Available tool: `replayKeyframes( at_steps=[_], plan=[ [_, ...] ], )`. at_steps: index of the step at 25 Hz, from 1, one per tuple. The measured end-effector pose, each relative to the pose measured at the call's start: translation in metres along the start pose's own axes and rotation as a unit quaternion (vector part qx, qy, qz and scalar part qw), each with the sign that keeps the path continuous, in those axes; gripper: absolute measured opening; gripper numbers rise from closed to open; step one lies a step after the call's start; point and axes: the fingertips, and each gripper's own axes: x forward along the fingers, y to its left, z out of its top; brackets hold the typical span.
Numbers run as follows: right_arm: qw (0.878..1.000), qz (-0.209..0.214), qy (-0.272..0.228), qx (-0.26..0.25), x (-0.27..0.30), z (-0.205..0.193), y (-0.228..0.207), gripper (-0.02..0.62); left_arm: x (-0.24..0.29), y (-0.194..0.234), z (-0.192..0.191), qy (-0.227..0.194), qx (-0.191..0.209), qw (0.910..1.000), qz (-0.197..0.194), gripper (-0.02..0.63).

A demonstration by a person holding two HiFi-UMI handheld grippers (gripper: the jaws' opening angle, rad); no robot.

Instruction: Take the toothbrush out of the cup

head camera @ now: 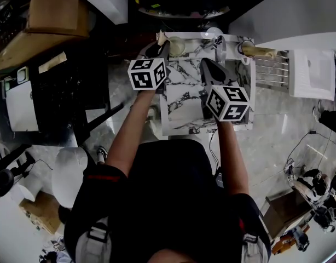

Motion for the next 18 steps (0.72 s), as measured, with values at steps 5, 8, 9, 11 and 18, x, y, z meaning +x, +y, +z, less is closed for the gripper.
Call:
replayKeyframes(
  at_steps=[5,8,9,11,18],
  plan=[
    [1.000,0.000,-0.003,0.004,-0.001,0.002,0.001,0.034,-0.004,-0.002,0.005,-0.008,-0.002,1.0000,-0.002,0.067],
    [1.000,0.003,-0.007,0.006,-0.001,0.005,0.003,0.034,-0.008,-0.005,0.011,-0.016,-0.004,0.9999,-0.005,0.063],
    [1.000,0.004,-0.008,0.006,-0.002,0.007,0.003,0.034,-0.009,-0.007,0.013,-0.019,-0.004,0.9998,-0.005,0.063],
    [1.000,0.006,-0.010,0.005,-0.003,0.009,0.004,0.034,-0.013,-0.011,0.019,-0.027,0.002,0.9996,-0.005,0.060],
    [1.000,0.014,-0.020,0.003,-0.006,0.018,0.011,0.034,-0.028,-0.016,0.035,-0.042,0.023,0.9988,-0.001,0.058]
  ],
)
